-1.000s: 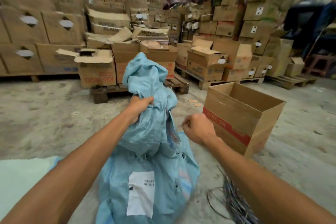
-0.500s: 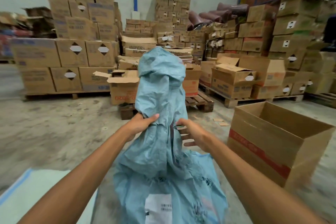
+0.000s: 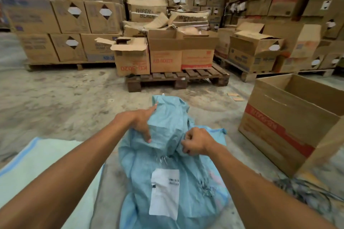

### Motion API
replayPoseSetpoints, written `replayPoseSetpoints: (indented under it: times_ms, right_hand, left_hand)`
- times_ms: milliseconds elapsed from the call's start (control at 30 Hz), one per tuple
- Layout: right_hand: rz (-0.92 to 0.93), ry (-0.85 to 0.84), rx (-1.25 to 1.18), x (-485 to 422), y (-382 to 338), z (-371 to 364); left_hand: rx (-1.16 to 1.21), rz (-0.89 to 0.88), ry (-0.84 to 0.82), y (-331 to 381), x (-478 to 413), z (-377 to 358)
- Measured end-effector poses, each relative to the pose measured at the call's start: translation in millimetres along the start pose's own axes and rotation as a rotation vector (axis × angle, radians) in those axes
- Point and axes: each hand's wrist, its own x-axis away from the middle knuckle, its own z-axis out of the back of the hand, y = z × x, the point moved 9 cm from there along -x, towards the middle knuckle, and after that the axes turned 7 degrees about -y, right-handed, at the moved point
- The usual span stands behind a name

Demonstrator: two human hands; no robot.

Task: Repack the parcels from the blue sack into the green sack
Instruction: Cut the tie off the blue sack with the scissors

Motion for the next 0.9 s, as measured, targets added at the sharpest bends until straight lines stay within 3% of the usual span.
replayPoseSetpoints:
  times_ms: [67, 133, 200, 233, 300, 400, 467, 533, 633, 767, 900]
  right_hand:
    - [-0.006, -0.085, 0.039, -9, 3, -12]
    - [-0.022, -0.187, 0.110, -21, 7, -30]
    - [-0.034, -0.278, 0.226, -32, 12, -53]
    - [-0.048, -0.303, 0.277, -38, 17, -65]
    - [-0.055, -0.302, 0.375, -51, 29, -85]
    - [-0.027, -0.279, 0.530, -67, 47, -108]
    - [0.003, -0.234, 0.641, -77, 52, -114]
    - [0.041, -0.201, 0.694, -90, 54, -120]
    - [0.103, -0.120, 0.703, -97, 54, -123]
    - [0.150, -0.066, 0.682, -96, 56, -125]
    - [0.140, -0.096, 0.630, -91, 50, -110]
  left_hand:
    - [-0.098, 0.063, 0.279, -10, -6, 8]
    - [-0.247, 0.125, 0.661, -10, 2, 20]
    - [-0.396, 0.046, 0.924, 3, 12, 22]
    - [-0.391, -0.045, 0.938, 6, 6, 18]
    - [-0.265, -0.220, 0.749, 7, -12, -2]
    - [-0.248, -0.332, 0.354, -4, -45, -56]
    - [-0.282, -0.226, 0.107, -34, -66, -98]
    - [-0.279, -0.080, -0.040, -74, -85, -127]
    - [-0.324, 0.006, -0.080, -105, -102, -135]
    - [-0.353, -0.007, -0.137, -103, -112, -144]
    - [-0.359, -0.015, 0.047, -84, -97, -113]
